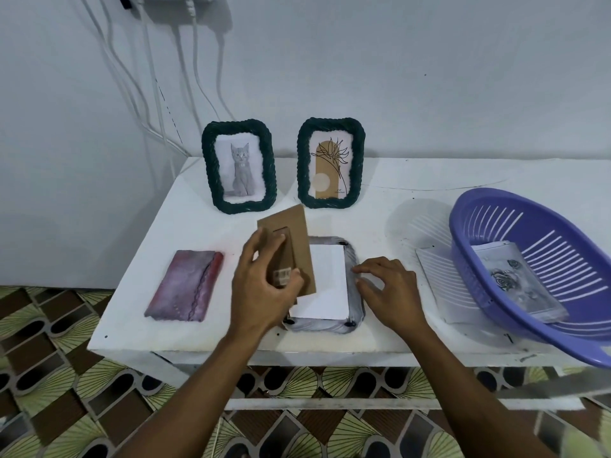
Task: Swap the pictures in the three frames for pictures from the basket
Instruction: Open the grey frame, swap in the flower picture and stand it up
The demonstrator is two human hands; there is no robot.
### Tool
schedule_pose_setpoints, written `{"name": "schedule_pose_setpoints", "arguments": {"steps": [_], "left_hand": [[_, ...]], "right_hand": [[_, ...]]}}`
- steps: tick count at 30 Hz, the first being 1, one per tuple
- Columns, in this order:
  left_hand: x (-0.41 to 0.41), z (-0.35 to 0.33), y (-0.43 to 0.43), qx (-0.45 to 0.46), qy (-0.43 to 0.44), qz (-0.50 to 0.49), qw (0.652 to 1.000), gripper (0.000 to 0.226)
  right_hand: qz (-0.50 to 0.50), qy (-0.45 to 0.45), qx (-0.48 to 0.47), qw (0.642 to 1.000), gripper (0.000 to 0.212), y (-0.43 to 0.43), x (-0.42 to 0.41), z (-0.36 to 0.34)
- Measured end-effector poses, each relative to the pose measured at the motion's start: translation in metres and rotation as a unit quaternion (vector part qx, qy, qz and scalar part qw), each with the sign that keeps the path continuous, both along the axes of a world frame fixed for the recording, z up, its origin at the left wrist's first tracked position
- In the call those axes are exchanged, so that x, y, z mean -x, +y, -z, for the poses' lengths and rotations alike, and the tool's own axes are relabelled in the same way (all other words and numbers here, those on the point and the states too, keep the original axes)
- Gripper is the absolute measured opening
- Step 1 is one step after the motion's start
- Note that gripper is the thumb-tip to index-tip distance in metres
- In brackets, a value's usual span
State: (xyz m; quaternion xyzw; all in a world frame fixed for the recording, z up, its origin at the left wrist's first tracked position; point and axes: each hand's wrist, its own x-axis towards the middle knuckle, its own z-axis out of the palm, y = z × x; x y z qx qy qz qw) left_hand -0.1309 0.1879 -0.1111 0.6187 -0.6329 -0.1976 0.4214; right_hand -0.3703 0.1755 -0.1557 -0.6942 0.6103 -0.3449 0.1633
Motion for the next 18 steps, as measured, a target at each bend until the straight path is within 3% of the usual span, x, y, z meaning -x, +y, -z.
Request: {"name": "schedule_pose_setpoints", "arguments": {"steps": [5,10,15,18], "left_hand": [[-0.053,0.009,-0.003,-0.080,-0.172,-0.007,0.982,0.071],[-0.063,0.024,-0.005,-0.040,-0.319,0.052,0.945,0.060],[-0.042,0.018,-0.011,-0.013,-0.273,0.060,0.960,0.057],[-0.019,0.015,-0.017,-0.057,-0.257,0.099,0.960,0.067]], "right_hand": [[0.001,-0.002,-0.005,1.000,0.024,0.000,-0.001,-0.001],[-0.001,-0.014,0.002,1.000,0.022,0.000,-0.001,0.000],[-0.005,-0.020,0.010,1.000,0.021,0.001,0.000,0.002],[0.000,-0.009,0.000,1.000,0.023,0.002,0.000,0.001]]}}
